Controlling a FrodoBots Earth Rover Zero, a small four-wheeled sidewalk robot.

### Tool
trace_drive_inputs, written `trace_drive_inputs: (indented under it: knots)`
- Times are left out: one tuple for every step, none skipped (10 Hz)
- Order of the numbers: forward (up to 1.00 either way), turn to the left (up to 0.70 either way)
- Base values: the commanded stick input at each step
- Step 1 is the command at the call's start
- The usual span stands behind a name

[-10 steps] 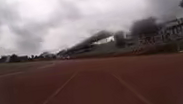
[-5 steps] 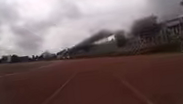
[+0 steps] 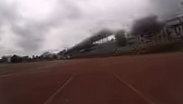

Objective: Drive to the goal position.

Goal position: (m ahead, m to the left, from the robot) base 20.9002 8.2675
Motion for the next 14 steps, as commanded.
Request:
trace_drive_inputs:
  knots:
    - [0.67,0.0]
    - [0.67,0.0]
    - [0.67,0.0]
    - [0.67,0.0]
    - [0.67,0.0]
    - [0.67,0.0]
    - [0.67,0.0]
    - [0.67,0.0]
    - [0.67,0.0]
    - [0.67,0.0]
    - [0.67,0.0]
    - [0.67,0.0]
    - [0.67,0.0]
    - [0.67,0.0]
